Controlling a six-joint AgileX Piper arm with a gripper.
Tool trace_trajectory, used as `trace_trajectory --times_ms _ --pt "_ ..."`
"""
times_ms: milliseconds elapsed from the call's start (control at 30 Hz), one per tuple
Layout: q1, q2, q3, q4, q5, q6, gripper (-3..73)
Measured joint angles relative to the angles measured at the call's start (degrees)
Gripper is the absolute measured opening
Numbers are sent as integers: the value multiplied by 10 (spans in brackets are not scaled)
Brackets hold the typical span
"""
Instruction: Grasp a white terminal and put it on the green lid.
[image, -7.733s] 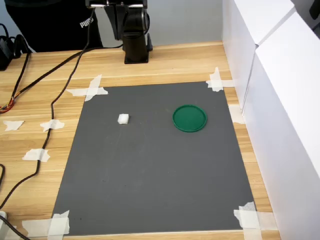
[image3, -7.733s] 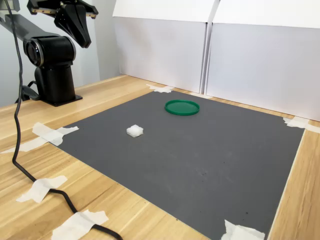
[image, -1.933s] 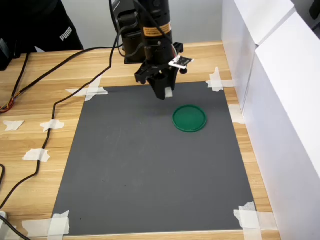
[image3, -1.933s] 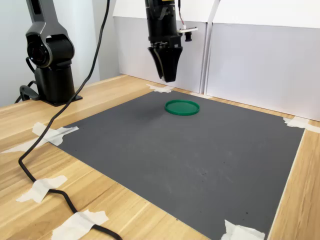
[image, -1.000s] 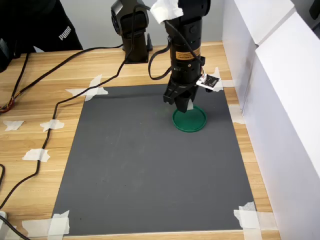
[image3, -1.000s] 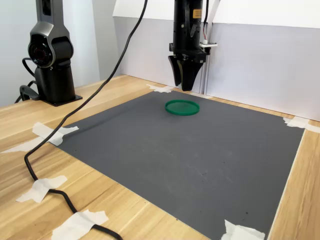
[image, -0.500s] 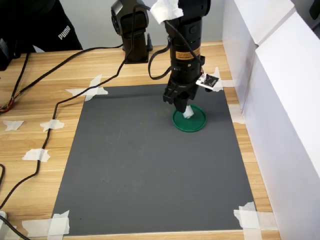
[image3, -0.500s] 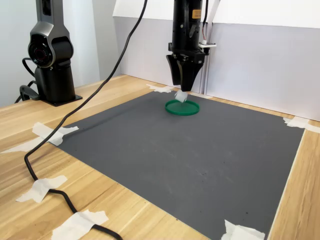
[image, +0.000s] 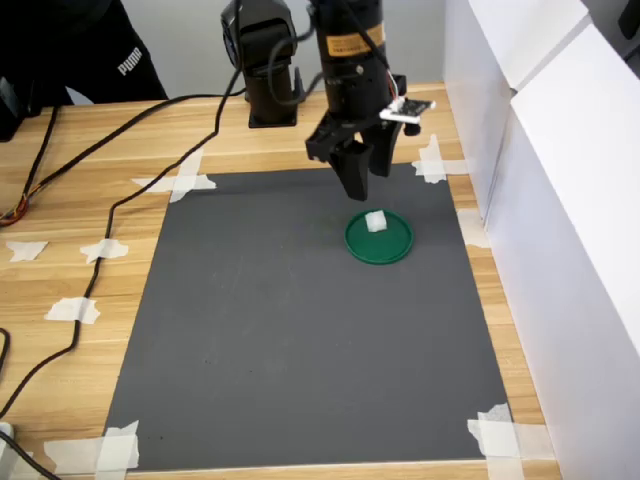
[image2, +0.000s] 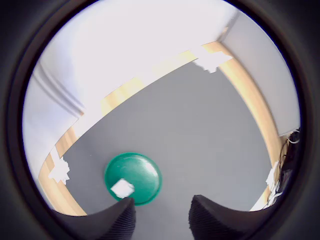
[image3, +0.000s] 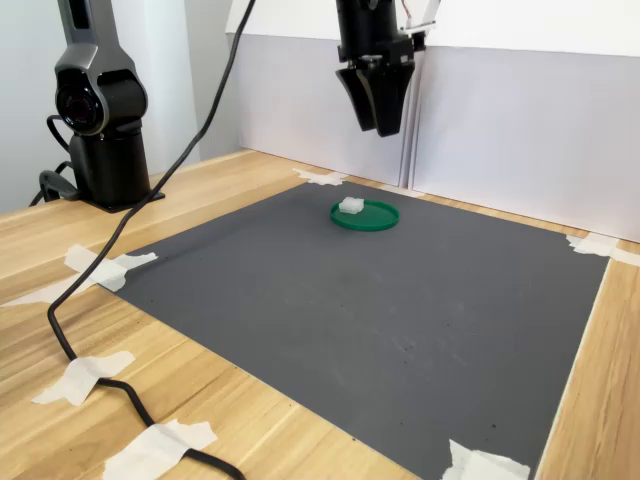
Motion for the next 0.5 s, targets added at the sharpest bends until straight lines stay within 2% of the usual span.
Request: trace_trajectory --times_ms 200,267,367,500 --pt "-83 -80 0 0 -32 17 112" --pt "-112 -110 0 0 -49 33 32" --pt "-151 -157 1 0 -69 70 -4" --pt "-207 -231 32 0 -119 127 -15"
